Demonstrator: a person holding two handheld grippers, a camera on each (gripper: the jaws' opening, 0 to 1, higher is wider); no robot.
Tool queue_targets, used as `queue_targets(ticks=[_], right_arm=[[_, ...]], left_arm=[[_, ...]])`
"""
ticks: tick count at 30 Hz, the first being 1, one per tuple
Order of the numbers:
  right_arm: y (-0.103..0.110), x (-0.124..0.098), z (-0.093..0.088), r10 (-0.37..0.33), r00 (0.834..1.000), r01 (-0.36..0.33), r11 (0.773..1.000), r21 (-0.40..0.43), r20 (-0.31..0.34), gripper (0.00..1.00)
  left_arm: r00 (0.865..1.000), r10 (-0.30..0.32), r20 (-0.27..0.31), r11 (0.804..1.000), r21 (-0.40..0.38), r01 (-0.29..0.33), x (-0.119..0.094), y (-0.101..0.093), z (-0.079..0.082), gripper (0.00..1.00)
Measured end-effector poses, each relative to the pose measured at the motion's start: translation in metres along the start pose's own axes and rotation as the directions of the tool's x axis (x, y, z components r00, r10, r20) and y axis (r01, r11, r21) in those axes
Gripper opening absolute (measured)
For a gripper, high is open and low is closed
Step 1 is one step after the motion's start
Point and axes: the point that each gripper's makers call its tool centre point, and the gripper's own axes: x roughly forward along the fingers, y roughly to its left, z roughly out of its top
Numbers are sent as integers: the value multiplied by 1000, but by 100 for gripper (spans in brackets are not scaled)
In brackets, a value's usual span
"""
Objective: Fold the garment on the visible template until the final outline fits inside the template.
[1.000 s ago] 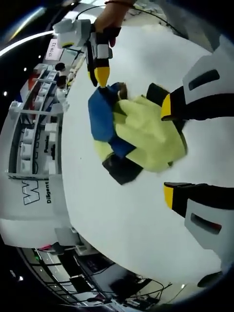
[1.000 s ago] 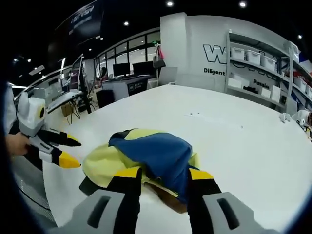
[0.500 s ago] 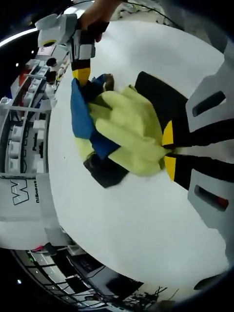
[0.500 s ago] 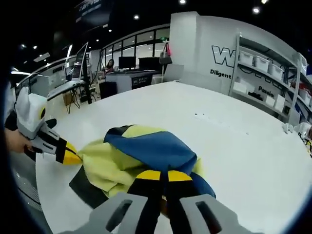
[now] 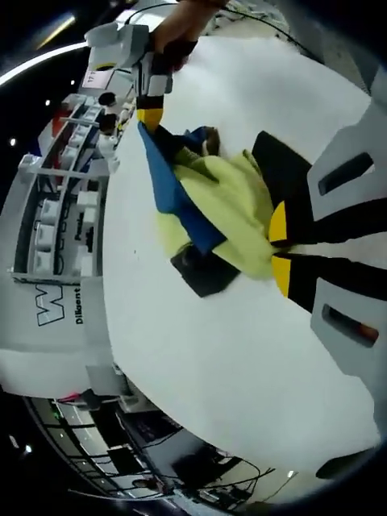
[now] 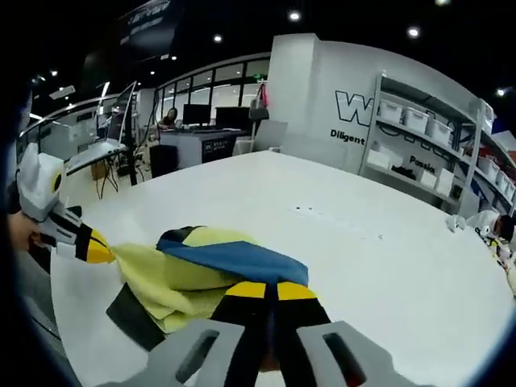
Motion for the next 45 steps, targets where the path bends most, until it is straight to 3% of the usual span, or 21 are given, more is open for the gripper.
queue_targets(ticks=[4, 8, 17, 18, 25, 30, 33, 38, 41, 45], right_arm=[[-11, -10, 2, -28, 1000, 28, 1000, 3, 7, 0], [-15, -20, 7, -32, 999, 32, 999, 9, 22, 0], [-24, -27, 21, -47, 998, 47, 999, 0, 48, 0], [-25, -27, 22, -47, 998, 47, 999, -2, 48, 0], [-40, -30, 23, -76, 996, 76, 997, 17, 38, 0], [-43, -31, 24, -79, 996, 78, 997, 22, 41, 0], [-63, -38, 26, -130, 990, 126, 989, 82, 46, 0], [-78, -47, 24, -170, 984, 163, 978, 131, 50, 0], [-90, -55, 22, -203, 978, 186, 958, 220, 56, 0], [-116, -69, 14, -253, 967, 234, 934, 269, 36, 0]], left_arm=[[1000, -5, 17, 1000, 10, 4, -9, -2, 6, 2], [996, 4, 89, 999, 52, -8, -26, -3, 25, 2], [987, 5, 161, 999, 40, -11, -53, 2, 50, 2], [981, 24, 191, 998, 45, -33, -60, 7, 60, 2], [956, 121, 267, 989, 44, -138, -87, 46, 92, 2], [946, 148, 287, 985, 40, -166, -94, 57, 101, 2], [922, 218, 319, 972, 16, -235, -107, 84, 116, 2], [916, 251, 313, 965, -1, -264, -110, 95, 114, 2], [911, 276, 307, 958, -11, -287, -113, 102, 111, 2], [906, 303, 296, 950, -20, -311, -117, 114, 108, 2]])
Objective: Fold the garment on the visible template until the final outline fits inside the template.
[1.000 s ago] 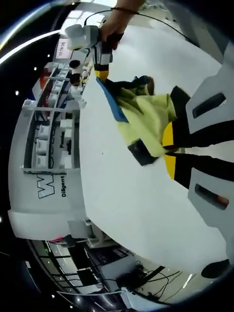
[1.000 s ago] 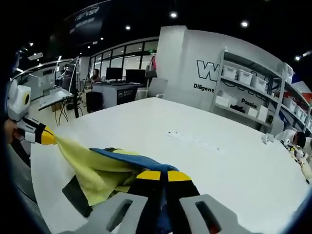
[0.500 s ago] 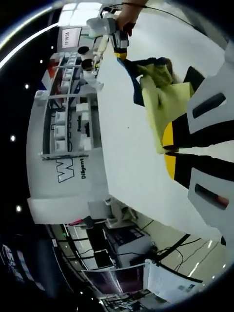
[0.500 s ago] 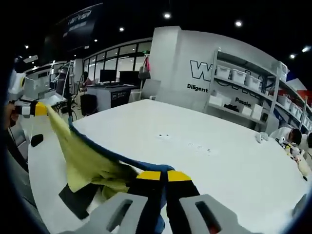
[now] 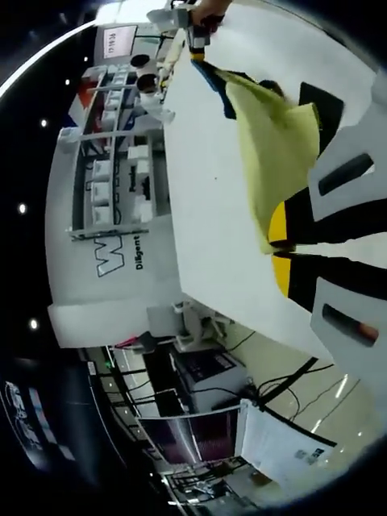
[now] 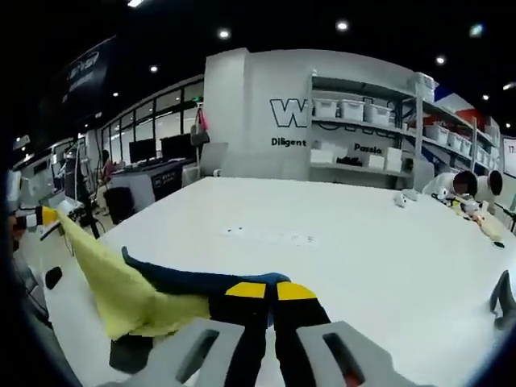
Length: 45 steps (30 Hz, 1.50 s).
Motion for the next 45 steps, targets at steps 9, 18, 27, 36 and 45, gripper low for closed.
queue_targets(ticks=[9, 18, 27, 36, 45], right_arm=[[-19, -13, 22, -9, 999, 8, 1000, 12, 42, 0], [-19, 13, 18, -12, 1000, 12, 1000, 9, 3, 0], [-5, 19, -5, 15, 1000, -13, 994, 105, -14, 27], [66, 7, -47, 176, 981, -166, 980, 110, -85, 42], [152, 3, -110, 307, 926, -287, 950, 119, -221, 52]], left_arm=[[999, -8, 38, 1000, -26, 9, -2, 3, 17, 2], [998, -54, -15, 998, 37, 55, 10, -16, 5, 2], [995, -84, -54, 996, 39, 86, 18, -28, -6, 2], [994, -91, -68, 994, 46, 94, 25, -33, -9, 2], [994, -80, -80, 994, 68, 86, 24, -34, -15, 2]])
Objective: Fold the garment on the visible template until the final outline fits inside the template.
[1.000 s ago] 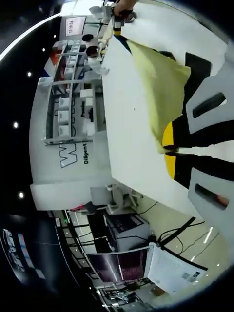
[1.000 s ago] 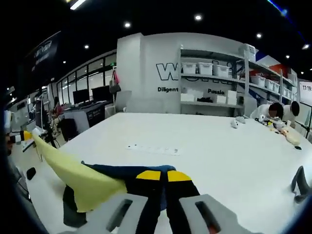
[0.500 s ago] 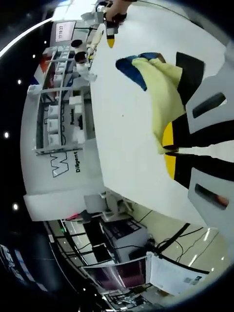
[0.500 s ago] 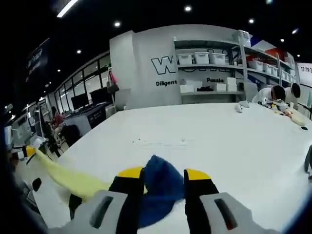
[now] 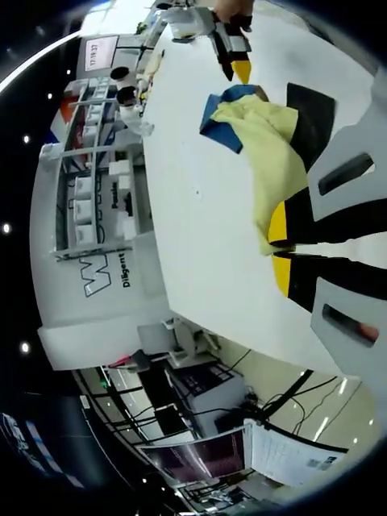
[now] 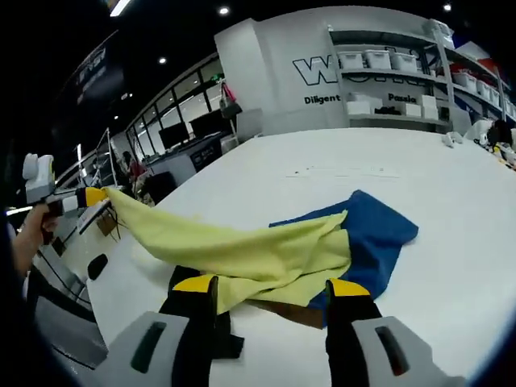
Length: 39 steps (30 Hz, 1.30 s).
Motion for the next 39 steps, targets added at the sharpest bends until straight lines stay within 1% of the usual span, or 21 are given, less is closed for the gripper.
queue_targets(ticks=[3, 5, 10, 13, 16, 18, 19, 22, 23, 25, 26, 27, 28, 31, 33, 35, 36, 37, 38, 39], right_arm=[[12, 6, -9, 2, 1000, -2, 1000, -16, -13, 50], [21, 12, -20, 16, 999, -17, 1000, -17, -44, 47], [33, 24, -31, 32, 998, -33, 999, -11, -61, 39], [37, 28, -34, 43, 997, -41, 999, 28, -65, 37], [40, 33, -35, 52, 997, -50, 998, 40, -54, 34], [43, 36, -36, 60, 997, -58, 998, 40, -51, 31], [46, 39, -39, 69, 996, -68, 997, 23, -61, 29], [48, 44, -40, 72, 996, -71, 997, 18, -61, 24], [49, 46, -40, 73, 996, -71, 997, 21, -59, 23], [46, 47, -39, 57, 997, -58, 998, -3, -54, 16], [46, 48, -39, 54, 997, -56, 998, -38, -61, 10], [46, 48, -39, 51, 997, -54, 998, -36, -60, 3], [44, 48, -36, 47, 997, -50, 997, -56, -53, 0], [43, 45, -29, 44, 998, -48, 993, -108, -32, 0], [44, 41, -23, 55, 998, -58, 991, -118, -29, 0], [43, 34, -13, 63, 998, -64, 990, -123, -7, 0], [44, 30, -5, 70, 997, -67, 989, -133, 16, 0], [41, 25, 7, 69, 997, -61, 986, -157, 44, 0], [40, 20, 16, 69, 996, -59, 983, -174, 56, 0], [38, 12, 34, 73, 993, -55, 981, -186, 90, 0]], left_arm=[[1000, 6, 3, 1000, 5, -6, -1, 0, -2, 2], [1000, 12, 0, 1000, 3, -12, -1, 1, -3, 2], [1000, 10, -7, 1000, 5, -10, 1, 0, -7, 2], [1000, 10, -5, 1000, 0, -10, 1, 0, -8, 2], [1000, 8, -13, 1000, 1, -8, 2, 0, -11, 2], [1000, 8, -17, 1000, 1, -8, 2, 0, -12, 2], [1000, 7, -19, 1000, 1, -7, 2, -1, -13, 2], [1000, 5, -24, 1000, 0, -5, 1, -1, -15, 2], [1000, -7, -28, 1000, -22, 6, 1, -3, -16, 2], [999, -31, -25, 997, -72, 29, 1, -5, -16, 2], [999, -34, -15, 996, -87, 33, 0, -4, -14, 2], [999, -33, -16, 996, -89, 32, 0, -3, -14, 2], [999, -32, -20, 996, -89, 30, 0, -2, -15, 2], [999, -28, -25, 996, -88, 26, 1, -1, -16, 2], [999, -26, -24, 996, -85, 24, 1, -1, -16, 2], [1000, -23, -20, 997, -80, 21, 0, -1, -14, 2], [1000, -21, -16, 997, -76, 20, 0, -1, -13, 2], [1000, -20, -4, 997, -68, 20, -1, 0, -9, 2], [1000, -21, 4, 998, -64, 21, -2, 1, -5, 2], [1000, -20, 13, 998, -64, 21, -2, 2, 0, 2]])
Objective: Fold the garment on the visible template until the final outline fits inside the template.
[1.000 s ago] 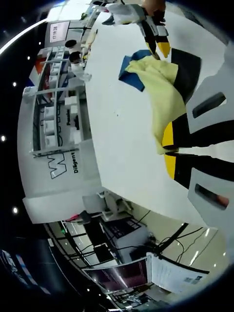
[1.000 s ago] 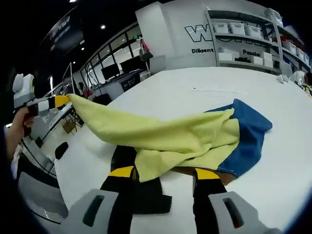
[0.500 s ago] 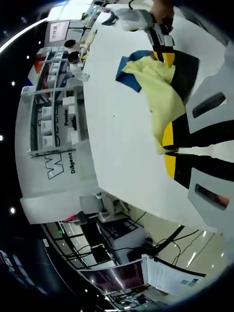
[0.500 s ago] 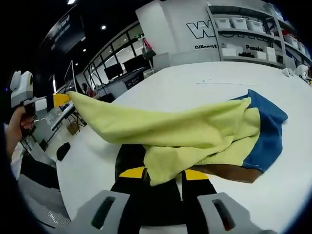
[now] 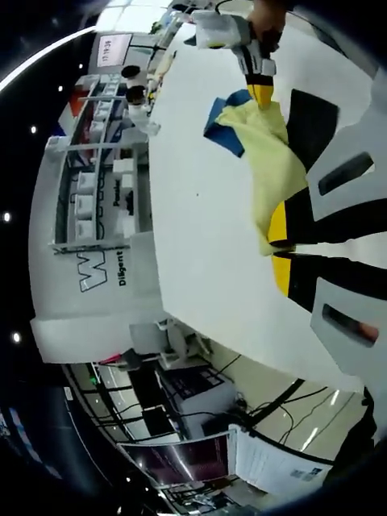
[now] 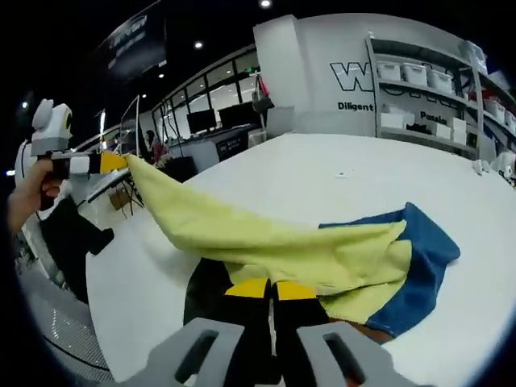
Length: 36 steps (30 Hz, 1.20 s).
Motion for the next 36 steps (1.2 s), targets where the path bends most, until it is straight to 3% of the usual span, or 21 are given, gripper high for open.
queue_targets(ticks=[3, 9, 18, 27, 32, 36], right_arm=[[-14, -11, 33, -21, 997, 26, 998, -57, 72, 0], [-42, -24, 78, -63, 990, 77, 991, -109, 125, 0], [-77, -26, 120, -100, 982, 124, 981, -149, 158, 0], [-104, -28, 136, -140, 978, 162, 977, -140, 154, 0], [-103, -47, 131, -136, 978, 150, 985, -82, 156, 0], [-98, -66, 128, -119, 980, 132, 989, -73, 158, 0]], left_arm=[[1000, 8, 12, 1000, 5, -8, 0, 2, 9, 2], [999, -2, 40, 1000, 29, 1, 6, -1, 31, 2], [998, -13, 64, 996, 85, 8, 19, -4, 55, 2], [998, -33, 54, 993, 115, 27, 37, -9, 66, 2], [997, -72, 37, 994, 84, 69, 29, -14, 62, 2], [993, -120, 9, 987, 111, 118, 14, -22, 57, 2]])
